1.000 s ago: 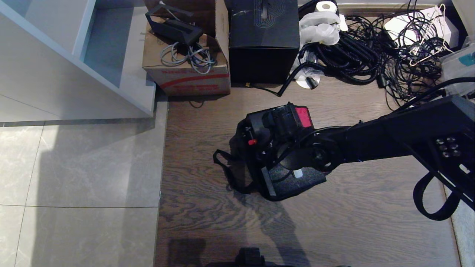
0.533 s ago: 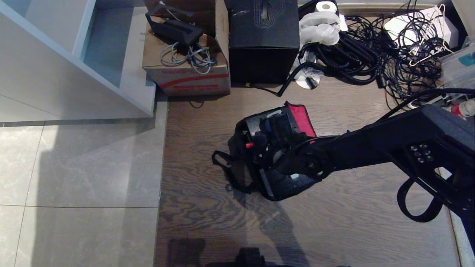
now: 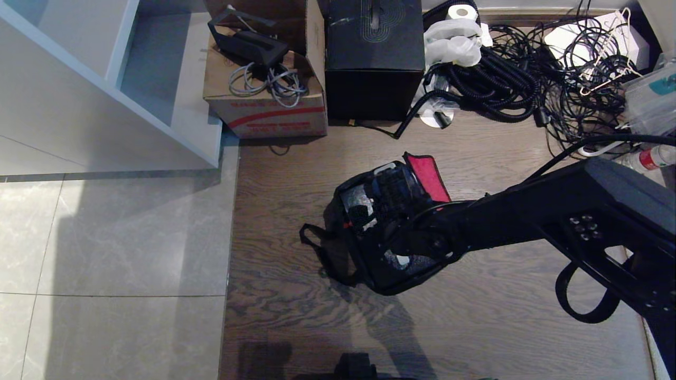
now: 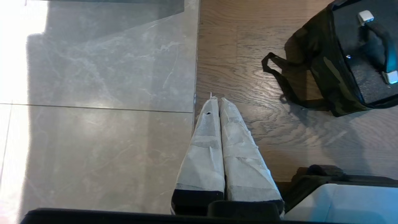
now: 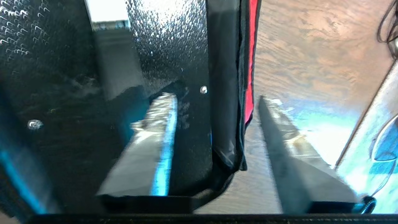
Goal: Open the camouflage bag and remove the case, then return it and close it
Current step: Place the black box back
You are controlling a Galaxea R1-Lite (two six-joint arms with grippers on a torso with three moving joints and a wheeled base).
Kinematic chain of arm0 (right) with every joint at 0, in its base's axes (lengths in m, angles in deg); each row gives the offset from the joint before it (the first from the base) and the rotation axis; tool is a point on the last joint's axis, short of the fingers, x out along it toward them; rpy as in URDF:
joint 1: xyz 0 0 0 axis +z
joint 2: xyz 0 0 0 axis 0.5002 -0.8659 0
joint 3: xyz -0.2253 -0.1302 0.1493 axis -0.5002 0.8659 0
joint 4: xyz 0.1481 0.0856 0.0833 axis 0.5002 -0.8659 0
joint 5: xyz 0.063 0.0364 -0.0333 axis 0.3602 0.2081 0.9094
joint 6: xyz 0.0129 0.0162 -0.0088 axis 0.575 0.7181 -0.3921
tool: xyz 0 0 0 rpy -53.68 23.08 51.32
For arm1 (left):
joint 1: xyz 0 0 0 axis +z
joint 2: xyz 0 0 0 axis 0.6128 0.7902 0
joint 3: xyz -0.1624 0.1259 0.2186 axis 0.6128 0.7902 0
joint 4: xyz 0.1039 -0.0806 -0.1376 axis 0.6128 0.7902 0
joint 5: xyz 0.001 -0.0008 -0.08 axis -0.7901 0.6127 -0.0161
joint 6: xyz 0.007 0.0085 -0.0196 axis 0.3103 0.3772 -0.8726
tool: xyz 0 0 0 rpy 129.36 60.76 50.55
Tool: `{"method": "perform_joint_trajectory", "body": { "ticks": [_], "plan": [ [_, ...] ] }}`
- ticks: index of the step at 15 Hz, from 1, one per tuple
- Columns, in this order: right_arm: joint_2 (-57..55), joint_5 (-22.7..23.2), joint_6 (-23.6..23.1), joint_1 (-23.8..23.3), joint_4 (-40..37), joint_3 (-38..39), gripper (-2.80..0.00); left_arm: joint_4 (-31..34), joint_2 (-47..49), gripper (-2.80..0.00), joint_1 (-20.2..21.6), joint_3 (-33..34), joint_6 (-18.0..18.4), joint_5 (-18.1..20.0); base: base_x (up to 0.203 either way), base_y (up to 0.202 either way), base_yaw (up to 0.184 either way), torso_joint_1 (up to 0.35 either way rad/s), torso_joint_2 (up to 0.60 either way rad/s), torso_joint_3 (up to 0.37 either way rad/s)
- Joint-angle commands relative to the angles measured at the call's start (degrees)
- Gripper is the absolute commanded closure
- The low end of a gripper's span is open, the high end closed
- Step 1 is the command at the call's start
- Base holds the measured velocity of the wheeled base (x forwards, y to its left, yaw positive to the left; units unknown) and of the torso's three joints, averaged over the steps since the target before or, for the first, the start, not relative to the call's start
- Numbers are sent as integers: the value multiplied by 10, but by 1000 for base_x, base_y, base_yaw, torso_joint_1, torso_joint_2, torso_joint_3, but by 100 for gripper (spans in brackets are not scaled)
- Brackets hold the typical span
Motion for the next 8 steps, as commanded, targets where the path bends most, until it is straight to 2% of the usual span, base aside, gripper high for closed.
{"method": "perform_joint_trajectory", "body": {
  "ticks": [1, 4, 7, 8],
  "plan": [
    [21, -1, -1, 4, -1, 26, -280, 0, 0, 0, 0, 0, 0, 0, 0, 0, 0, 0, 0, 0],
    [91, 22, 1, 6, -6, 96, -280, 0, 0, 0, 0, 0, 0, 0, 0, 0, 0, 0, 0, 0],
    [172, 78, 6, 0, -34, 165, -280, 0, 0, 0, 0, 0, 0, 0, 0, 0, 0, 0, 0, 0],
    [201, 99, 7, -8, -55, 186, 0, 0, 0, 0, 0, 0, -1, 0, 0, 0, 0, 0, 0, 0]
  ]
}}
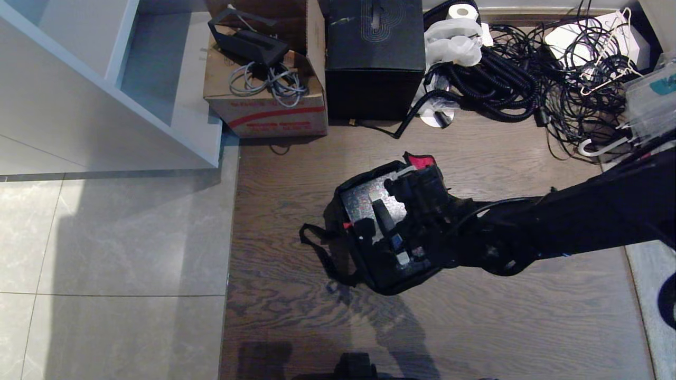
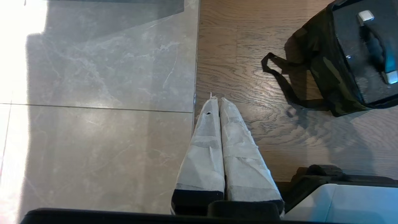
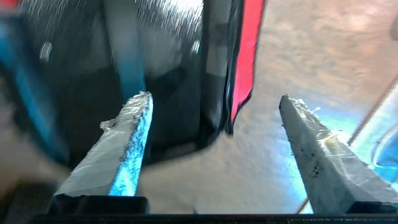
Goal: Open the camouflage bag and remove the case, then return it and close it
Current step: Place the black box back, then close the top of the storage box
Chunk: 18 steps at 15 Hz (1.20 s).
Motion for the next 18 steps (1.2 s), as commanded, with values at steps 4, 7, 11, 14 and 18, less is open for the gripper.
{"method": "perform_joint_trajectory", "body": {
  "ticks": [4, 7, 11, 14, 18],
  "plan": [
    [223, 126, -2, -58, -129, 126, 0, 0, 0, 0, -1, 0, 0, 0, 0, 0, 0, 0, 0, 0],
    [352, 161, 0, -93, -170, 270, 0, 0, 0, 0, -1, 0, -1, 0, 0, 0, 0, 0, 0, 0],
    [528, 171, 3, -123, -208, 409, 0, 0, 0, 0, -1, 0, 0, 0, 0, 0, 0, 0, 0, 0],
    [618, 173, 12, -151, -246, 468, 0, 0, 0, 0, -1, 0, -1, 0, 0, 0, 0, 0, 0, 0],
    [596, 298, 198, -187, -224, 423, 0, 0, 0, 0, -1, 0, -1, 0, 0, 0, 0, 0, 0, 0]
  ]
}}
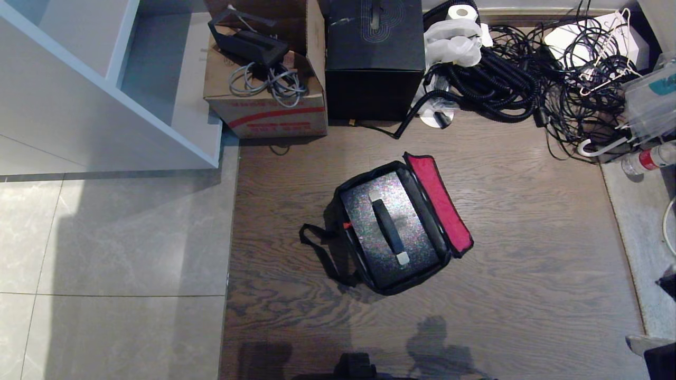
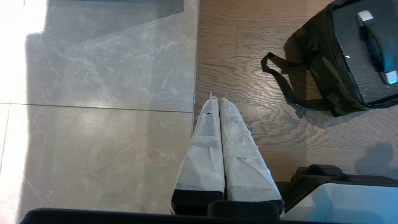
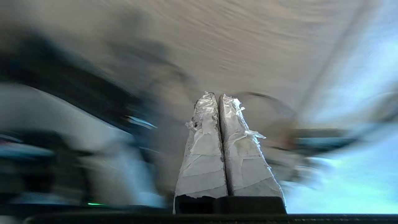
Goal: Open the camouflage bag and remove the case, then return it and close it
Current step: Close the top of the storage box
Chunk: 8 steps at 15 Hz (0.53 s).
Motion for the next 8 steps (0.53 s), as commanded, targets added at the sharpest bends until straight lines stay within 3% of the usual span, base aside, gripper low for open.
{"method": "perform_joint_trajectory", "body": {
  "ticks": [1, 5, 8],
  "plan": [
    [-23, 96, 94, -17, 33, -33, 0, 0, 0, 0, 0, 0, 0, 0, 0, 0, 0, 0, 0, 0],
    [-117, 166, 167, -28, 101, -77, 0, 0, 0, 0, 0, 0, 0, 0, 0, 0, 0, 0, 0, 0],
    [-228, 181, 252, -49, 142, -132, 0, 0, 0, 0, 0, 0, 0, 0, 0, 0, 0, 0, 0, 0]
  ]
}}
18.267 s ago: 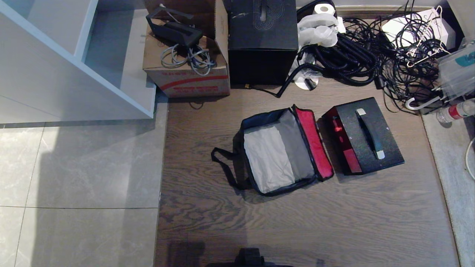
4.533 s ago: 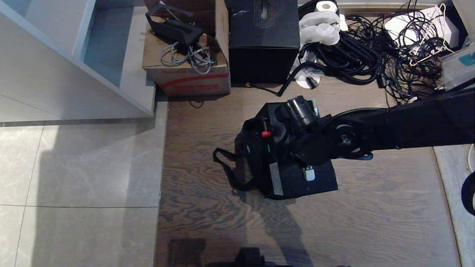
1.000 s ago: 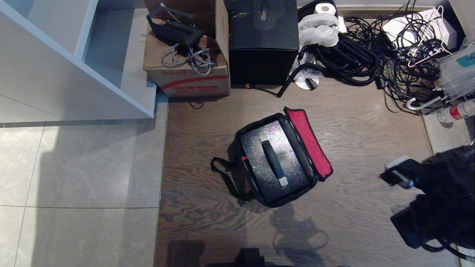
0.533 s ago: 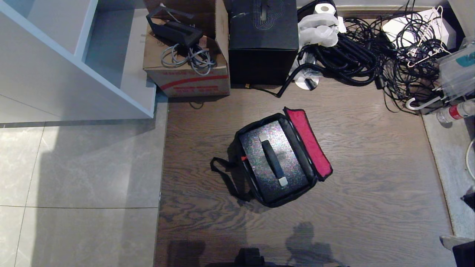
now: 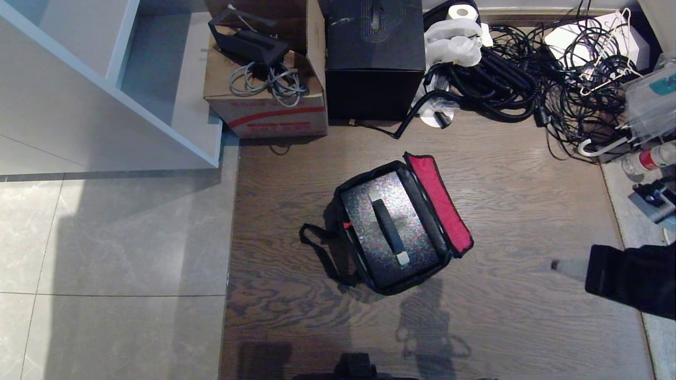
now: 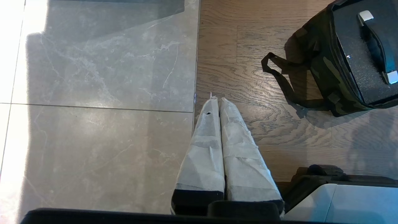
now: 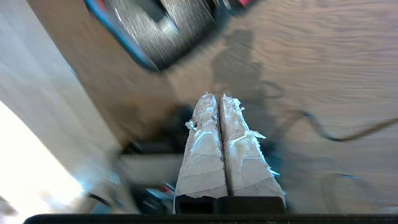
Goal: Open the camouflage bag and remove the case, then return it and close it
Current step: Close the top of the storage box
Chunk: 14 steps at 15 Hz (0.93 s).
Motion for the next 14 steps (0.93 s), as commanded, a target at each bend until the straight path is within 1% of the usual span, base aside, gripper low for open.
{"method": "perform_joint_trajectory", "body": {
  "ticks": [1, 3, 5, 6, 9, 12, 14],
  "plan": [
    [-135, 5, 54, -26, 14, -50, 0, 0, 0, 0, 0, 0, 0, 0, 0, 0, 0, 0, 0, 0],
    [-232, 10, 110, -58, 41, -97, 0, 0, 0, 0, 0, 0, -1, 0, 0, 0, 0, 0, 0, 0],
    [-327, 11, 140, -87, 72, -140, 0, 0, 0, 0, 0, 0, -1, 0, 0, 0, 0, 0, 0, 0],
    [-364, 11, 149, -99, 84, -158, -280, 0, 0, 0, 0, 0, -1, 0, 0, 0, 0, 0, 0, 0],
    [-477, 11, 175, -129, 128, -215, -280, 0, 0, 0, 0, 0, 0, 0, 0, 0, 0, 0, 0, 0],
    [-553, 8, 199, -136, 170, -233, -280, 0, 0, 0, 0, 0, 0, 0, 0, 0, 0, 0, 0, 0],
    [-595, 13, 260, -146, 221, -243, -280, 0, 0, 0, 0, 0, 0, 0, 0, 0, 0, 0, 0, 0]
  ]
}}
